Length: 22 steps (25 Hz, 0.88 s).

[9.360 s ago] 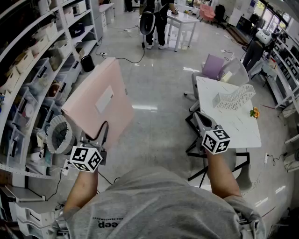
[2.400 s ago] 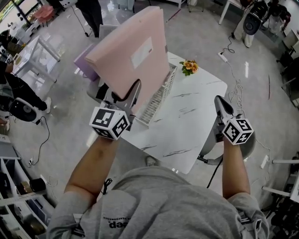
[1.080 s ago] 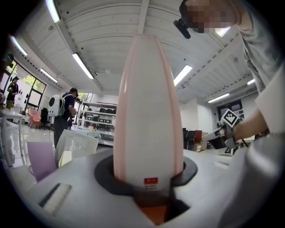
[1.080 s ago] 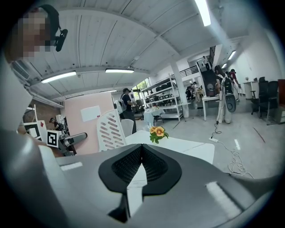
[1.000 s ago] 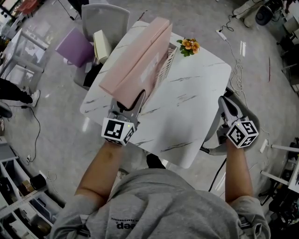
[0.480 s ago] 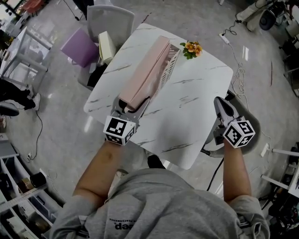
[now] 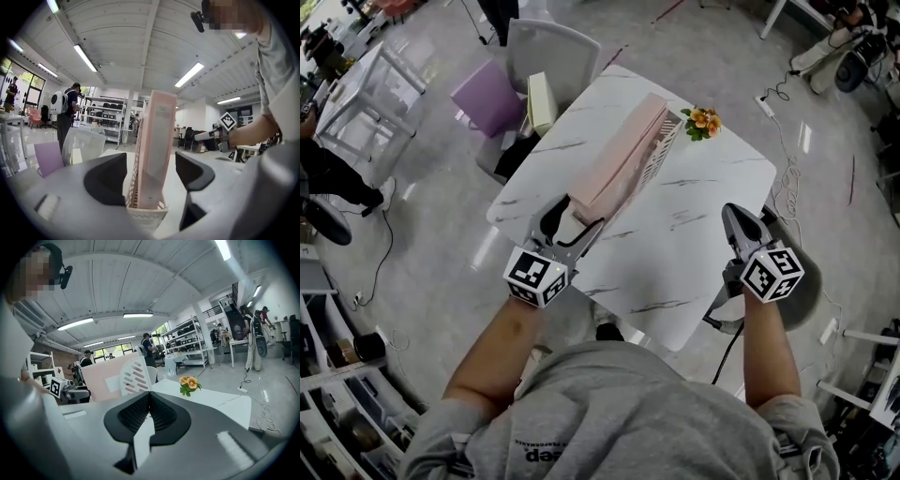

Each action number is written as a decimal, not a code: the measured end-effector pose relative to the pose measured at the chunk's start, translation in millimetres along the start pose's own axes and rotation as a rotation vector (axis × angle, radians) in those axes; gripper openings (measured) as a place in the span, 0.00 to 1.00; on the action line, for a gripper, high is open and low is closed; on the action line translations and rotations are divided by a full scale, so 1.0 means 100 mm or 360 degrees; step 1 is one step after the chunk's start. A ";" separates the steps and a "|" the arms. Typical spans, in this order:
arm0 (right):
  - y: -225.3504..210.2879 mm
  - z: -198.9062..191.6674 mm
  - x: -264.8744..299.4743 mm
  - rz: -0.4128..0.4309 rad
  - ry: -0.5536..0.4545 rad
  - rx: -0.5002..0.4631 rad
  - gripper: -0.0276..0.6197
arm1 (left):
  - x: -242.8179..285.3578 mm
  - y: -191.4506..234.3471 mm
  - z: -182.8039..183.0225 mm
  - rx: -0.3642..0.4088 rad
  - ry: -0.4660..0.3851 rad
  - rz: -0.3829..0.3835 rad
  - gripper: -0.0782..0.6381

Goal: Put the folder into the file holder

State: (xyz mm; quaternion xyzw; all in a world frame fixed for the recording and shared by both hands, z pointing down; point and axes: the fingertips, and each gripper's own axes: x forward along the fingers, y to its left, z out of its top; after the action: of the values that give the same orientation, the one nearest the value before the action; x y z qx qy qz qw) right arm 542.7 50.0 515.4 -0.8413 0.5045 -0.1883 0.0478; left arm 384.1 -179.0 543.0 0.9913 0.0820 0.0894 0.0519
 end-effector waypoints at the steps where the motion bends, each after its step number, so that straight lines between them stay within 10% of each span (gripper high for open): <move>1: 0.05 0.01 0.03 0.0019 0.0004 -0.0008 0.05 | -0.08 0.02 0.00 -0.0013 -0.0002 0.0006 0.60; 11: 0.83 -0.10 0.37 0.0248 0.0092 -0.0083 0.05 | -1.00 0.19 0.12 -0.0117 -0.0069 0.0125 0.36; 22: 2.43 -0.30 0.80 0.0579 0.0170 -0.0212 0.05 | -2.80 0.71 0.17 -0.0264 -0.0193 0.0544 0.19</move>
State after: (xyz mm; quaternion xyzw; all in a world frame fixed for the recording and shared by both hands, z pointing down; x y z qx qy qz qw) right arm 363.2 -134.5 498.8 -0.7263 0.6614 -0.1872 -0.0016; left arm 126.8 -298.1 487.5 0.9867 -0.0983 0.0434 0.1222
